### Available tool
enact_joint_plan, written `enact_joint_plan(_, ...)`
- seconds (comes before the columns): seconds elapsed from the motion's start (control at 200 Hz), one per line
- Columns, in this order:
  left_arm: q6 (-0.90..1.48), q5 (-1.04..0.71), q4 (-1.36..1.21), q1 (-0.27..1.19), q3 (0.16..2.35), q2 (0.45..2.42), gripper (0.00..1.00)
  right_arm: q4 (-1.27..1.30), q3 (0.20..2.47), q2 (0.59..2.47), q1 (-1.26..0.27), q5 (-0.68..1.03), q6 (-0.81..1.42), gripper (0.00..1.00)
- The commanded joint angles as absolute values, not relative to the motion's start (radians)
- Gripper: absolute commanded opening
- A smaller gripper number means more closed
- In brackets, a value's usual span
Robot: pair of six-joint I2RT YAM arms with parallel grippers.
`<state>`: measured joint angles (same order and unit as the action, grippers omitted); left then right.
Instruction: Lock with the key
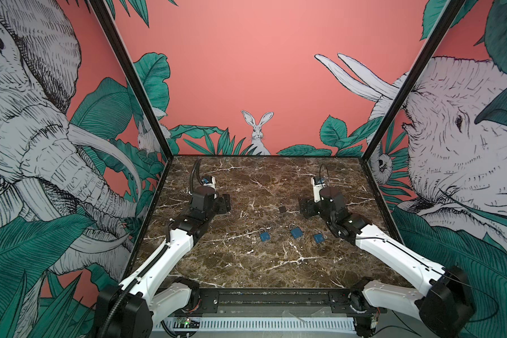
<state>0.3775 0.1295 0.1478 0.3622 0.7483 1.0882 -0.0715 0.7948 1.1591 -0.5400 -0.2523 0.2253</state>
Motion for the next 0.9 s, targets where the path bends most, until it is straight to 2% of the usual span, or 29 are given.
enact_joint_plan(0.0,0.330,0.226,0.111,0.342,0.782,1.133,0.79,0.028,0.770,1.165,-0.450,-0.329,0.174,0.99)
enact_joint_plan(0.245,0.283,0.332,-0.005,0.285,0.782,1.216,0.89,0.124,0.690,1.171,-0.237,-0.270,0.202,0.99)
enact_joint_plan(0.635,-0.034,0.589,-0.391,0.252,0.609,1.269,0.89,0.391,0.477,1.222,-0.069,-0.309,0.192,0.99)
enact_joint_plan(0.84,-0.108,0.506,-0.502,0.223,0.590,1.381,0.88,0.527,0.436,1.318,-0.047,-0.338,0.143,0.99)
enact_joint_plan(0.895,-0.121,0.413,-0.507,0.204,0.584,1.374,0.88,0.581,0.428,1.353,-0.042,-0.330,0.121,0.99)
